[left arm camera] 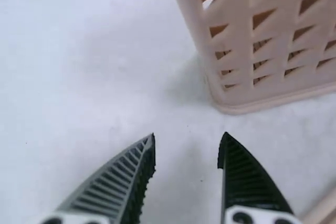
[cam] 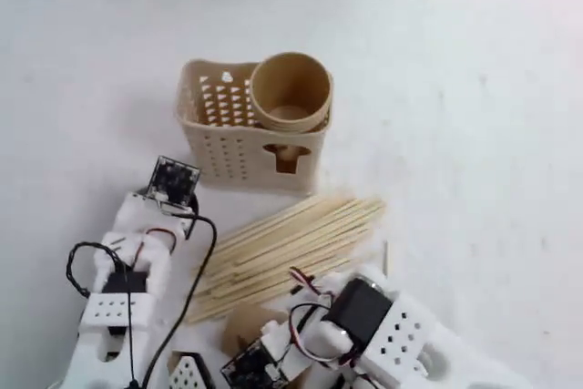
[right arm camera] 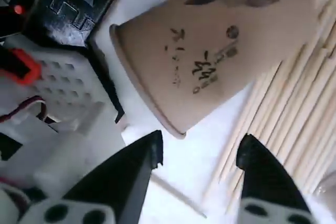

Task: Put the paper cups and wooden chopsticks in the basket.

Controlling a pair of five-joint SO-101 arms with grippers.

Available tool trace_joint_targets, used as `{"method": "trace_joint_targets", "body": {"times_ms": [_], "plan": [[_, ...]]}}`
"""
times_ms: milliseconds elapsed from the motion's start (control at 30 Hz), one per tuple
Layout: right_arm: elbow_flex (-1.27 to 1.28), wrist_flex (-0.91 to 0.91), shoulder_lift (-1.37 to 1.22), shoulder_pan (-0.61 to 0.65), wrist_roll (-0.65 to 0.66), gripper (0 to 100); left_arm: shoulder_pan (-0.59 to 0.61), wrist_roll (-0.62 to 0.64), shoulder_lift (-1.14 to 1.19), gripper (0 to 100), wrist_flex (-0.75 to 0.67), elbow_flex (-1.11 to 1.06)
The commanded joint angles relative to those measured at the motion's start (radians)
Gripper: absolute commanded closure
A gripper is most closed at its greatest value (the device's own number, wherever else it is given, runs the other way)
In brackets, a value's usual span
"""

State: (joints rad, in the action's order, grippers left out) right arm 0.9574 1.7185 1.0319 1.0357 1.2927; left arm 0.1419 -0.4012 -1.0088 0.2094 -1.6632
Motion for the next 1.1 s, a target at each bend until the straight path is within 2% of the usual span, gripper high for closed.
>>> {"method": "trace_joint_targets", "body": {"times_ms": [0,100,233,433,600,833,1067], "plan": [[-0.002,-0.012,-0.005,0.007,-0.037,76.2,0.01,-0.009,-0.005,80,-0.021,0.037],[0.032,-0.067,-0.002,0.007,-0.092,76.2,0.01,-0.008,-0.005,80,-0.021,0.037],[0.115,-0.147,0.004,0.007,-0.104,76.2,0.012,-0.006,-0.005,80,-0.021,0.037],[0.124,-0.271,0.004,0.004,-0.287,76.5,0.012,-0.006,-0.005,80,-0.02,0.035],[0.132,-0.401,0.005,-0.073,-0.437,76.6,0.012,-0.006,-0.005,80,-0.02,0.034],[0.253,-0.642,0.024,-0.076,-0.437,82.0,0.012,-0.009,-0.005,80,-0.017,0.031],[0.358,-0.733,0.208,-0.07,-0.436,82.6,0.01,-0.009,-0.005,80,-0.017,0.031]]}}
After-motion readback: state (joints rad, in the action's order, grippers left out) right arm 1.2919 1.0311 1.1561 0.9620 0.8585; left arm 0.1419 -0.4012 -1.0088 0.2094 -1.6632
